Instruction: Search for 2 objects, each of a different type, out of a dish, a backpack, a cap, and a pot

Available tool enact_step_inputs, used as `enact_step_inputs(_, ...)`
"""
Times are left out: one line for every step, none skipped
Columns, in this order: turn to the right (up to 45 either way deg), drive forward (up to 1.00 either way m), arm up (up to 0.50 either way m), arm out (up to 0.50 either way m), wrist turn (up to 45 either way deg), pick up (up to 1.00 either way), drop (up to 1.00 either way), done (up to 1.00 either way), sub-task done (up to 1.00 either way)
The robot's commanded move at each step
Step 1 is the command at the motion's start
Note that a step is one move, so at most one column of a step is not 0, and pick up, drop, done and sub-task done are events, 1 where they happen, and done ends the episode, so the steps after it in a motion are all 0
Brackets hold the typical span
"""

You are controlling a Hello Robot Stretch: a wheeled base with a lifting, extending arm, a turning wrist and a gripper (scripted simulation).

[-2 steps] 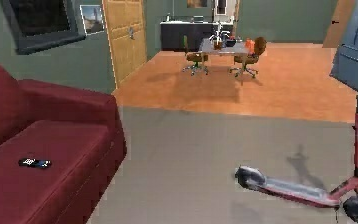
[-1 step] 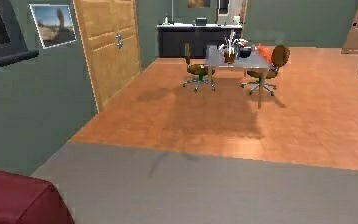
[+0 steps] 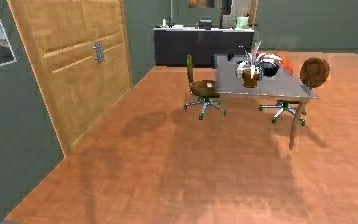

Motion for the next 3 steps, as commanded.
enact_step_inputs(0.0,1.0,0.0,0.0,0.0,0.0,0.0,0.0,0.0)
enact_step_inputs(-3.0,0.0,0.0,0.0,0.0,0.0,0.0,0.0,0.0)
enact_step_inputs(0.0,0.85,0.0,0.0,0.0,0.0,0.0,0.0,0.0)
